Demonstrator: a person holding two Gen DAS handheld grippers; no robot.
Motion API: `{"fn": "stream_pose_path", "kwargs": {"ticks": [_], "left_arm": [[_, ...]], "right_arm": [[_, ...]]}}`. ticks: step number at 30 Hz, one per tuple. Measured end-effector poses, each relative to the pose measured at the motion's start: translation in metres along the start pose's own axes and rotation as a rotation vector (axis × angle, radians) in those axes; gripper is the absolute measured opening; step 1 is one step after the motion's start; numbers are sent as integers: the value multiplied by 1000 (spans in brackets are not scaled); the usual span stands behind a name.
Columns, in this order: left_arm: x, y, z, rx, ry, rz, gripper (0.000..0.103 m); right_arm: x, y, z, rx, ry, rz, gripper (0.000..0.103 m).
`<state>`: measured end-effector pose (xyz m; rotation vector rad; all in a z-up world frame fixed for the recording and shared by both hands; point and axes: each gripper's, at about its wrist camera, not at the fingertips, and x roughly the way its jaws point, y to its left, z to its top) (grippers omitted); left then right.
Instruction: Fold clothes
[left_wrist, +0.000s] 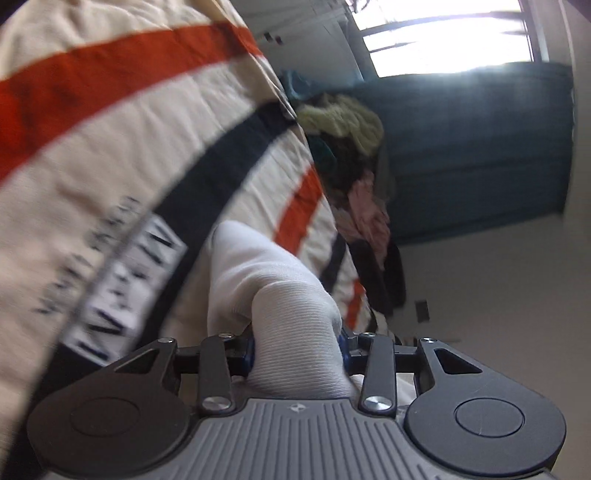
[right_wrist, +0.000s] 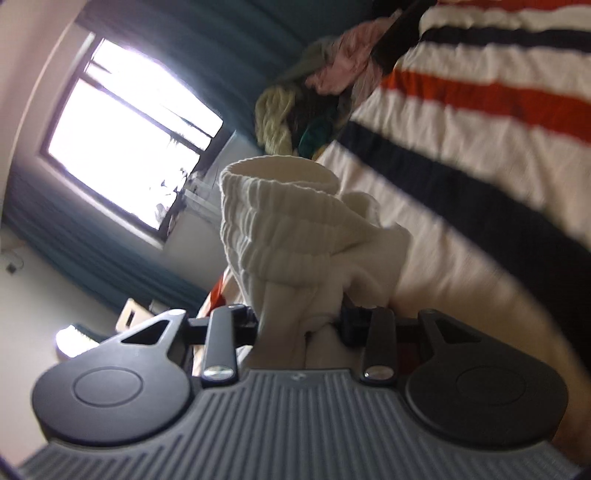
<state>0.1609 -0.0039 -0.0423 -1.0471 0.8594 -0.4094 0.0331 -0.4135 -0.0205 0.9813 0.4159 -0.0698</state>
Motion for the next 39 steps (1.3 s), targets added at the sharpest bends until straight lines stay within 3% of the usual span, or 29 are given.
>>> {"fn": "stream_pose_path", "kwargs": {"ticks": [7, 12, 16, 20, 23, 25, 31, 35, 39], "left_arm": [[151, -130, -6, 185, 210, 50, 39], [278, -204, -5, 263, 240, 27, 38], [375, -221, -11, 330, 277, 17, 38], [448, -201, -20, 426, 327, -11, 36], [459, -171, -43, 571, 306, -101, 37], [461, -153, -54, 664, 305, -109, 38], [453, -113, -68, 742, 321, -71, 43], [437, -107, -83, 875, 275, -53, 52], [414, -123, -87, 964, 289, 20, 61]], "right_arm": [[-5, -42, 119, 59, -112, -67, 39], [25, -69, 205, 96, -202, -129, 39], [61, -104, 254, 118, -262, -194, 39], [89, -158, 254, 170, -294, -265, 39], [92, -202, 222, 217, -362, -267, 39], [92, -222, 198, 208, -378, -275, 39], [95, -256, 153, 240, -314, -313, 46], [99, -253, 151, 167, -307, -363, 53], [86, -236, 155, 273, -265, -433, 54]]}}
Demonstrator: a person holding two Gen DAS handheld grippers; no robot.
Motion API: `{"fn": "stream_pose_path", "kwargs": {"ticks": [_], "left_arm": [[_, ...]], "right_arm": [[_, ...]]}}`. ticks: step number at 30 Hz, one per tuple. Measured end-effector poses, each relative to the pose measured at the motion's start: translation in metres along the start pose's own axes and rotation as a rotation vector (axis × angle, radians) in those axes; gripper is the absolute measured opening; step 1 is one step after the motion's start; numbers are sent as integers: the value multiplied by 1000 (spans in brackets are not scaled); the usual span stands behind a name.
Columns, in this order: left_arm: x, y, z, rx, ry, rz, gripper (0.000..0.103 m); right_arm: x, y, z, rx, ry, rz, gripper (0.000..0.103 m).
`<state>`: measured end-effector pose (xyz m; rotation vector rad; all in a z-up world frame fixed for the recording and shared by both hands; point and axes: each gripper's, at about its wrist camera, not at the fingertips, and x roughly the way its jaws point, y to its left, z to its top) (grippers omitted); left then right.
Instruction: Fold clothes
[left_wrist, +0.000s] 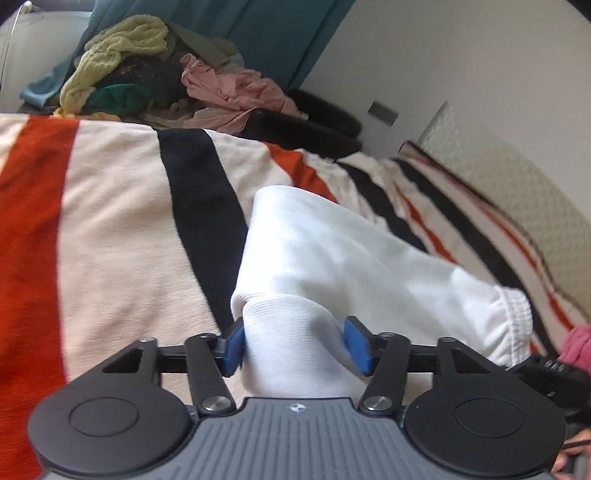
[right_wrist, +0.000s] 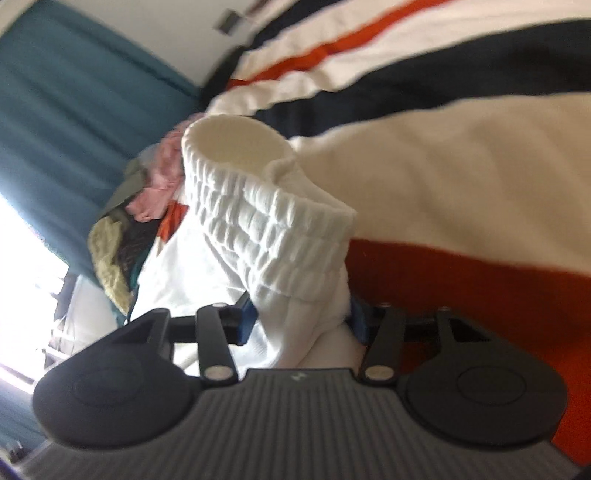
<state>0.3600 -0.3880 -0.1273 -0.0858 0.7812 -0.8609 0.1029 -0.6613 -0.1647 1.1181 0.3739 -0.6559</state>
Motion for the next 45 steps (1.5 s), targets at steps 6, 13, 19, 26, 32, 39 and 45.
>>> {"fn": "stream_pose_path", "kwargs": {"ticks": [6, 13, 19, 26, 32, 39, 45], "left_arm": [[-71, -43, 20, 56, 18, 76, 66], [-185, -124, 28, 160, -72, 85, 78], [-278, -185, 25, 204, -146, 101, 85], [-363, -228, -2, 235, -214, 140, 103], [-411, -239, -41, 276, -263, 163, 103], [-449, -215, -116, 286, -391, 180, 103], [-472, -188, -161, 228, -434, 192, 103]], "right_arm": [[-68, 50, 5, -223, -14, -86, 52], [-173, 101, 15, -422, -78, -51, 53], [-255, 135, 17, -525, -130, 24, 54], [-336, 156, -9, -671, -127, 119, 88], [-382, 154, -52, -761, -175, 157, 87], [-402, 120, -107, -743, -260, 187, 87], [-395, 96, -160, -785, -338, 167, 87]]}}
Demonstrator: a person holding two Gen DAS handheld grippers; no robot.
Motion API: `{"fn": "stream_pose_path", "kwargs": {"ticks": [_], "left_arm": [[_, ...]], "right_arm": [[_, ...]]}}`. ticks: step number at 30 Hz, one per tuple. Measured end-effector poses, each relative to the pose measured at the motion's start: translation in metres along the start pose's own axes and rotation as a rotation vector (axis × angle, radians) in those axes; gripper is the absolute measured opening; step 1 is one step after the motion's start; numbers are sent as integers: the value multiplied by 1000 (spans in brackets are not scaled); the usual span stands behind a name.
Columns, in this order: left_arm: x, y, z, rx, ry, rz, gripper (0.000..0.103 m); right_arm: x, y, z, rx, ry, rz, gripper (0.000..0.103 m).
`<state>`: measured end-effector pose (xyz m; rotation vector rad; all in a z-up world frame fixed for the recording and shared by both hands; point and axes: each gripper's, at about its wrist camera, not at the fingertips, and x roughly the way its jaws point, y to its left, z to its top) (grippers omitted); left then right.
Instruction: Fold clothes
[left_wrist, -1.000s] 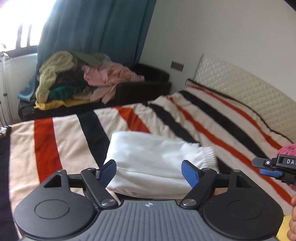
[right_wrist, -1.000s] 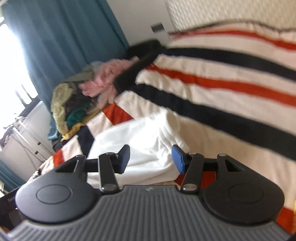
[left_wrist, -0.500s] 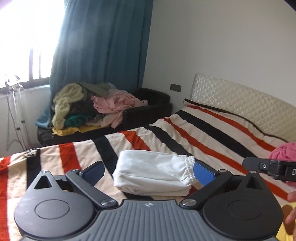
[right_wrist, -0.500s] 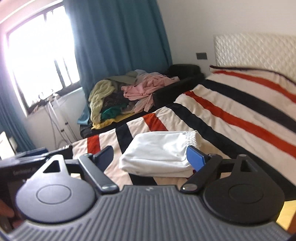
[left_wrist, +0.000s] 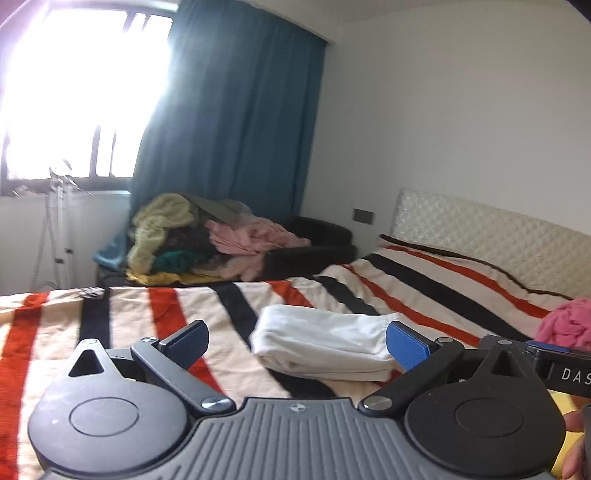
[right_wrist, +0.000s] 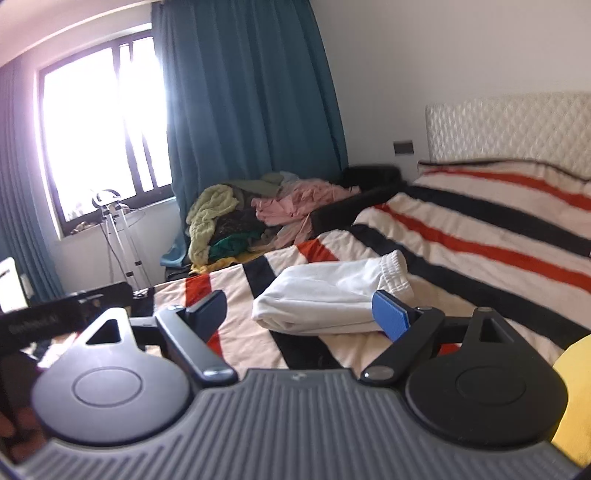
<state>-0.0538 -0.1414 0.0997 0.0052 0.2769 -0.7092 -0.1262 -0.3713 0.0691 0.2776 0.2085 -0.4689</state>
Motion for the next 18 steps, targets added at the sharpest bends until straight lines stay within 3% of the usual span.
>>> {"fn": "stream_pose_path", "kwargs": {"ticks": [9, 18], "left_arm": [[-24, 17, -21, -7, -38, 31, 103], [-10, 26, -26, -8, 7, 41, 103]], "right_arm": [[14, 5, -51, 2, 4, -31, 87], [22, 12, -60, -40, -10, -38, 87]]}}
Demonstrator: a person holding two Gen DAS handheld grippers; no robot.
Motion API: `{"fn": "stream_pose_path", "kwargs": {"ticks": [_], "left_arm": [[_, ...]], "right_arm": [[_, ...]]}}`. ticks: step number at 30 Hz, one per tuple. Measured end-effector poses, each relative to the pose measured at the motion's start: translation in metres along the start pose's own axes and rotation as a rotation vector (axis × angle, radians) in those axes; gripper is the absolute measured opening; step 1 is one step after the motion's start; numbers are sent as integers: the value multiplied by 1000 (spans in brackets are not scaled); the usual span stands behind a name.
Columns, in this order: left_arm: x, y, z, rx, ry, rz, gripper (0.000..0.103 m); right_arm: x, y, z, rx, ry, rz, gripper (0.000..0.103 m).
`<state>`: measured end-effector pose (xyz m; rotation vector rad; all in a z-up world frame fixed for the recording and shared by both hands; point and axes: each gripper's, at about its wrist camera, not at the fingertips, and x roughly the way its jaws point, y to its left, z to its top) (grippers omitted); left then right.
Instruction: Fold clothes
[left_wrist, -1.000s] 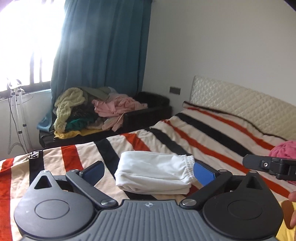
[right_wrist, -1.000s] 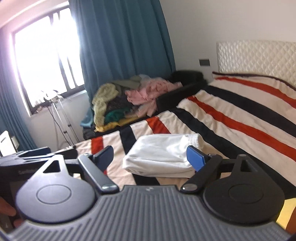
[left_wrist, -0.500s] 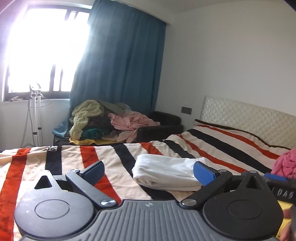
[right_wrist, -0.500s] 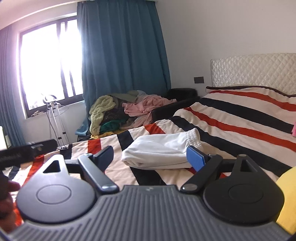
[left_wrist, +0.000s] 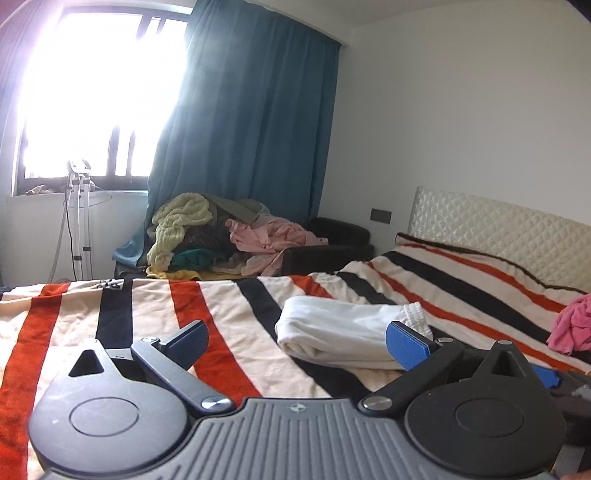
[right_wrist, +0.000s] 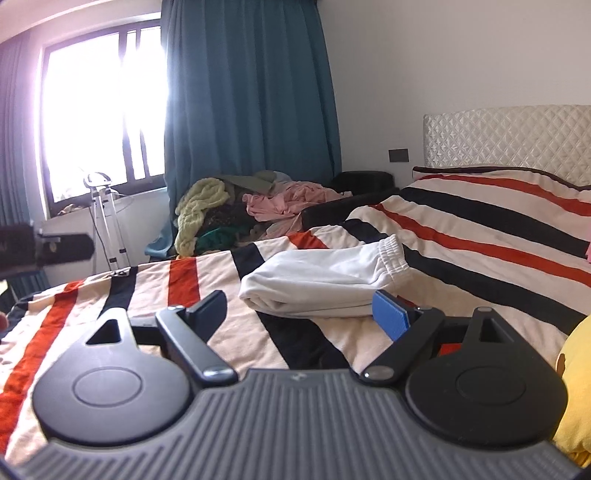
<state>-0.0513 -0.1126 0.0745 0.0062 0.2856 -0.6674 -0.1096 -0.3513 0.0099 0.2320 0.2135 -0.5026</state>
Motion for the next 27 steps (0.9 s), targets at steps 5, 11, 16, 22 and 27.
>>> {"fn": "stream_pose_path", "kwargs": {"ticks": [5, 11, 16, 22, 27], "left_arm": [[8, 1, -7, 5, 14, 19, 103], [11, 2, -8, 10, 10, 39, 103], [11, 3, -7, 8, 14, 47, 103], [12, 4, -7, 7, 17, 52, 103], [12, 7, -7, 3, 12, 41, 103]], "right_arm": [[6, -3, 0, 28, 16, -8, 87], [12, -4, 1, 36, 41, -2, 87], [13, -9, 1, 63, 49, -9, 87], [14, -3, -1, 29, 51, -19, 87], [14, -2, -1, 20, 50, -21, 87]]}}
